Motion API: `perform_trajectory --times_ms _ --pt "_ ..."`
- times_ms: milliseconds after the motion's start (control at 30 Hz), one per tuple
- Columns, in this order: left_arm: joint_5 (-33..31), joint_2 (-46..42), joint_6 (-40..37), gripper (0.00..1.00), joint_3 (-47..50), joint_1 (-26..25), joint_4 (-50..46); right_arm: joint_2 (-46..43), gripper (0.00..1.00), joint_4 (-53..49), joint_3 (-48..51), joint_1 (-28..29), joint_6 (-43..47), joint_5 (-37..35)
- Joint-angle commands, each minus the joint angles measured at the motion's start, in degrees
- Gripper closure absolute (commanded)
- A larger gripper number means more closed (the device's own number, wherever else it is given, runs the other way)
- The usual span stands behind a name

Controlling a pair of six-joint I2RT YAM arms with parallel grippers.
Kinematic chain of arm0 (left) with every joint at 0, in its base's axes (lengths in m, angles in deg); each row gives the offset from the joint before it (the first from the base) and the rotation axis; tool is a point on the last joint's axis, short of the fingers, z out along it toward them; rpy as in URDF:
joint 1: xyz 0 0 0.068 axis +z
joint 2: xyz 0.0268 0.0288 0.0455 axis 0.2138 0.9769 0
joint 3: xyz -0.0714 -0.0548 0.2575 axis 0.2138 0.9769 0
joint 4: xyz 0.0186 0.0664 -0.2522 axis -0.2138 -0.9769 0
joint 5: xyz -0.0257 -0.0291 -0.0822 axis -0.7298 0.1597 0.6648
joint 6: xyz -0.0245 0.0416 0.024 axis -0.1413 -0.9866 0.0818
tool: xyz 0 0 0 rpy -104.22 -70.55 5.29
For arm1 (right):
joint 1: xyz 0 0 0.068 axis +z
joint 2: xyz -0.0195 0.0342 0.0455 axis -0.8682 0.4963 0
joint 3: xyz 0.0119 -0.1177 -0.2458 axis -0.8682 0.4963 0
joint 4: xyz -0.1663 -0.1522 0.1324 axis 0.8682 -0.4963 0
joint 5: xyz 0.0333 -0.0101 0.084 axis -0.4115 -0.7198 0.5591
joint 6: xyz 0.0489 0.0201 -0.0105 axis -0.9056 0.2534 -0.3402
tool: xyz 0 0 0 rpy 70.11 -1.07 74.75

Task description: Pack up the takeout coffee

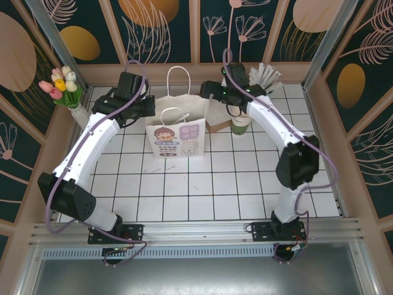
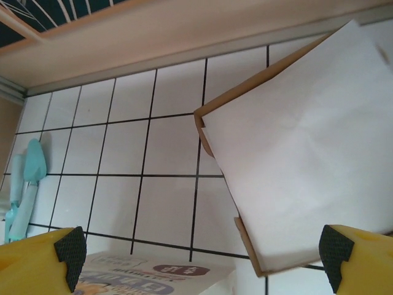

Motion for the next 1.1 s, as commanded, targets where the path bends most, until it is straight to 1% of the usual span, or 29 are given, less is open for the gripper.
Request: perform_trajectory --times_ms 0,133,300,367,433,500,600,700,800,900,1000,1067 --pt "-3.48 -1.72 1.48 1.00 -1.37 1.46 -4.14 5.70 0.01 -3.69 -6.84 0.60 -3.45 -2.74" --pt "-4.29 -2.77 2.16 1.00 -0.12 2.98 -6.25 13.12 0.02 -7.58 -14.19 1.30 -2.11 -8.11" --pt "-5.01 -3.71 2.30 1.00 2.20 4.57 -6.16 19.25 0.08 -9.23 -17.64 1.23 -1.88 -12.39" --pt "-5.62 -4.10 1.81 1.00 2.98 5.48 -6.14 21.24 0.09 -10.14 -18.99 1.10 -2.13 -12.73" --pt "-6.41 -4.66 1.01 1.00 3.42 6.22 -6.25 21.90 0.09 -9.79 -18.58 1.05 -2.27 -12.27" --pt "-6.73 -5.41 0.43 1.00 3.86 6.60 -5.99 21.36 0.08 -9.41 -18.26 0.97 -1.35 -9.96" --pt "-4.47 -6.27 0.10 1.00 4.83 6.68 -4.84 18.14 0.08 -7.05 -16.14 1.15 0.23 -6.12" --pt "-2.03 -6.64 -0.08 1.00 6.05 6.68 -2.51 16.31 0.08 -5.91 -14.55 1.08 2.53 -4.42" --pt "-2.35 -7.00 0.59 1.00 6.20 6.63 -2.39 19.15 0.11 -8.01 -15.03 0.89 7.46 -4.43" --pt "-3.70 -7.01 2.31 1.00 5.01 6.62 -3.60 23.44 0.17 -11.47 -18.14 0.93 11.80 -5.49" --pt "-0.78 -7.53 3.76 1.00 5.53 6.67 -2.90 26.20 0.23 -11.98 -20.78 0.29 13.83 -5.82" --pt "1.50 -7.85 4.46 0.98 6.81 6.63 -1.72 27.39 0.25 -11.71 -22.30 -0.46 13.82 -4.53"
